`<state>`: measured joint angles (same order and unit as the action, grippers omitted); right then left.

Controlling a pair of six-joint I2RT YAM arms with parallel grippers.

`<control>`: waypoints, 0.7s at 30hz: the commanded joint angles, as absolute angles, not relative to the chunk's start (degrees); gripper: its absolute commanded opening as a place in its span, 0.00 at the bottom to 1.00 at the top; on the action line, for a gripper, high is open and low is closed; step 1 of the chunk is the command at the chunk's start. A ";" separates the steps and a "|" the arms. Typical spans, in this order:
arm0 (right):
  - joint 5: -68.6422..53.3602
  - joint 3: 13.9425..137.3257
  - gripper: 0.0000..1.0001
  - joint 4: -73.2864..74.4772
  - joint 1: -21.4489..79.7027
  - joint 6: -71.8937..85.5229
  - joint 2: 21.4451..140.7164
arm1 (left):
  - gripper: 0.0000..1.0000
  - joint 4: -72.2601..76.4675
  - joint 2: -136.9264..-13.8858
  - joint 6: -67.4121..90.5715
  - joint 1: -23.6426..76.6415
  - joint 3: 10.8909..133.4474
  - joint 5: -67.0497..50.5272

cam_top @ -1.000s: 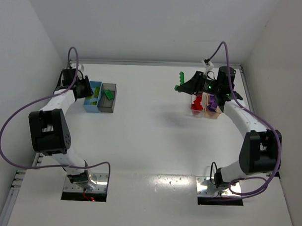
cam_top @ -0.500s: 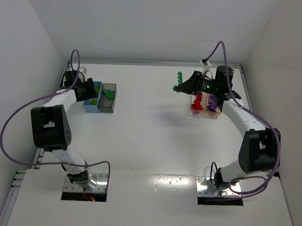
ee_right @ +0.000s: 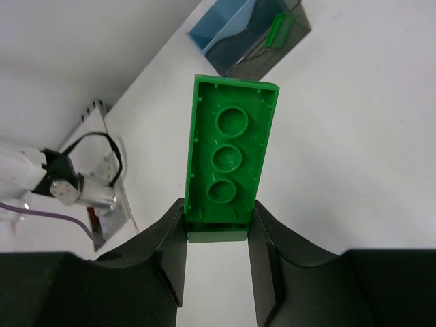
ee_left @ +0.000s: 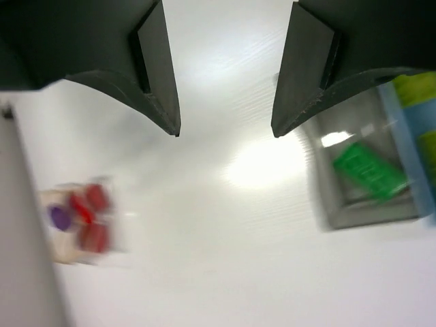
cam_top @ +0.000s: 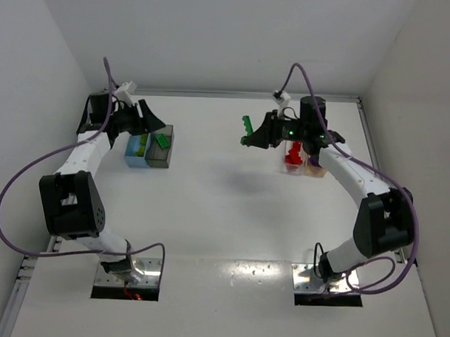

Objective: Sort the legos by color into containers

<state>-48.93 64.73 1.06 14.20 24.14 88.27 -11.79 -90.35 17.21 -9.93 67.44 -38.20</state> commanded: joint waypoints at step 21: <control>-36.74 77.78 0.03 12.74 27.42 3.60 95.45 | 0.64 0.53 -80.59 32.51 12.91 68.20 -49.57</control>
